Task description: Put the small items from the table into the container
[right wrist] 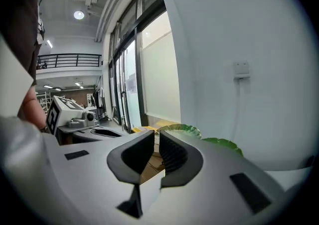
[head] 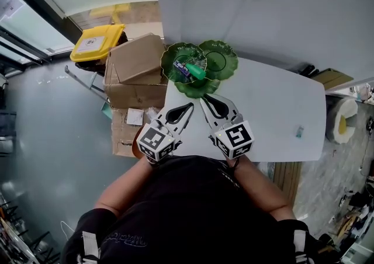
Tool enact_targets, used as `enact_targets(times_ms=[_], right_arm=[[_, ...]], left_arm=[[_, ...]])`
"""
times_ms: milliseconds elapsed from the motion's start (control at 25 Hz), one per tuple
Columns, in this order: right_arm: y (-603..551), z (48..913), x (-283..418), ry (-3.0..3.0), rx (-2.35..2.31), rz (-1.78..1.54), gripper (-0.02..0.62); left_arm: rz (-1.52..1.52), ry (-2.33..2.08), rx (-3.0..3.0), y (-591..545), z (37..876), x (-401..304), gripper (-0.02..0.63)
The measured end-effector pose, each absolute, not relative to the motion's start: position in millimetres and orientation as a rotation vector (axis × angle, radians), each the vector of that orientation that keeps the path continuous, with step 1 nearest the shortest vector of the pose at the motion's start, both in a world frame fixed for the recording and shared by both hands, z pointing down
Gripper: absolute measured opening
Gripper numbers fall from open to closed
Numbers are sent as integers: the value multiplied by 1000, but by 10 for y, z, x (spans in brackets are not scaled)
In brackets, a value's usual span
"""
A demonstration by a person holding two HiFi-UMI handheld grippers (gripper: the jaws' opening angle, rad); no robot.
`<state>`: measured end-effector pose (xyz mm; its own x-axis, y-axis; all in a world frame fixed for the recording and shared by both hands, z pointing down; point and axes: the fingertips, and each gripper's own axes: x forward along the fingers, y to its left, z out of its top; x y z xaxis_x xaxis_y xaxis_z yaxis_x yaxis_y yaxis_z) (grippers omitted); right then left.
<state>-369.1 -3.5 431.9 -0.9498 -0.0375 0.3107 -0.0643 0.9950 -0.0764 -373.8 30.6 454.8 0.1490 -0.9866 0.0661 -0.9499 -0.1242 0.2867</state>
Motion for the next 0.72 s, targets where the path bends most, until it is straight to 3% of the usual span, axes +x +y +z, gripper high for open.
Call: enact_targets(times_ms=[120, 720], right_arm=[[44, 4248, -3607, -2872, 76, 106, 17], [51, 4200, -3480, -2900, 100, 110, 17]], left_arm=[[-198, -1883, 2168, 305, 4537, -3735, 6], [-175, -1863, 2217, 280, 4481, -3643, 6]])
